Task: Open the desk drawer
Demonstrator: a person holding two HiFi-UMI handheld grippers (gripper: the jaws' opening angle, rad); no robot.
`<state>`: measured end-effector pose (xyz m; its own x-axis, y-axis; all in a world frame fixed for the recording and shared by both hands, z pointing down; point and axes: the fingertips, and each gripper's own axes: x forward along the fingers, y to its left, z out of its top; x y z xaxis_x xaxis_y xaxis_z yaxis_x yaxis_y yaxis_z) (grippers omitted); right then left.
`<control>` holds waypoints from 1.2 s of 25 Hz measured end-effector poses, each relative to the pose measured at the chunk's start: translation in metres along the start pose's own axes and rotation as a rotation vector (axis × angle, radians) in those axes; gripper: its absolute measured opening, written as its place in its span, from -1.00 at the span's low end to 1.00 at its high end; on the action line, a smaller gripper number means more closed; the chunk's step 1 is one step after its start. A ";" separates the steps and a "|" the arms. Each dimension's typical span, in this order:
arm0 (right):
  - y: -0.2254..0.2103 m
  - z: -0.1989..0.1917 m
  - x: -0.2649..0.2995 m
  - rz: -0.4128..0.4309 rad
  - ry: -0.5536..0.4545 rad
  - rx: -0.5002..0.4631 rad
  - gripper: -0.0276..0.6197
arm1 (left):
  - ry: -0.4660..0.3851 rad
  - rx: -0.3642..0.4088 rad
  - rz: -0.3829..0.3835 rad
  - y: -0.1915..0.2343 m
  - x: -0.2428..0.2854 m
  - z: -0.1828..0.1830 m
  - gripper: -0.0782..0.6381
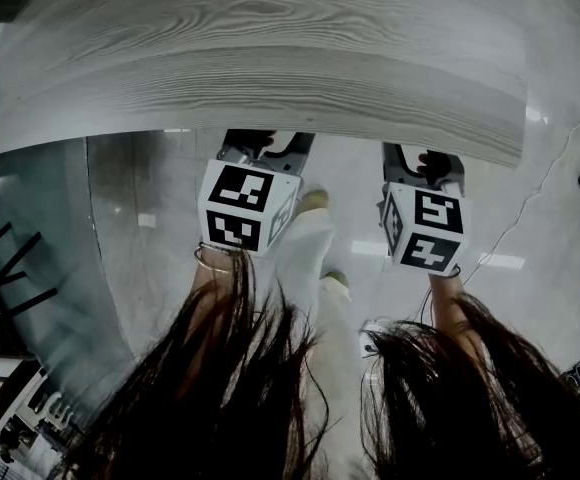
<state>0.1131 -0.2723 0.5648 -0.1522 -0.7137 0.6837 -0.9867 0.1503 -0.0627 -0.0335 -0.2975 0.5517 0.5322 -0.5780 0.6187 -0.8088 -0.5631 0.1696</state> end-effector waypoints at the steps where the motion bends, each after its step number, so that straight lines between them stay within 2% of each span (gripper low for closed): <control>1: 0.001 0.000 0.001 0.003 0.002 -0.002 -0.27 | 0.002 0.001 -0.003 -0.001 0.000 0.001 -0.31; 8: 0.006 0.003 0.000 0.009 0.002 -0.010 -0.27 | -0.015 -0.009 0.021 0.002 -0.001 0.004 -0.31; 30: 0.010 -0.004 0.004 0.010 0.006 -0.001 -0.27 | 0.003 -0.036 0.036 0.005 -0.002 -0.008 -0.31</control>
<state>0.1028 -0.2709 0.5698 -0.1619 -0.7080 0.6874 -0.9850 0.1583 -0.0690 -0.0402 -0.2942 0.5571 0.5016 -0.5958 0.6272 -0.8361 -0.5200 0.1748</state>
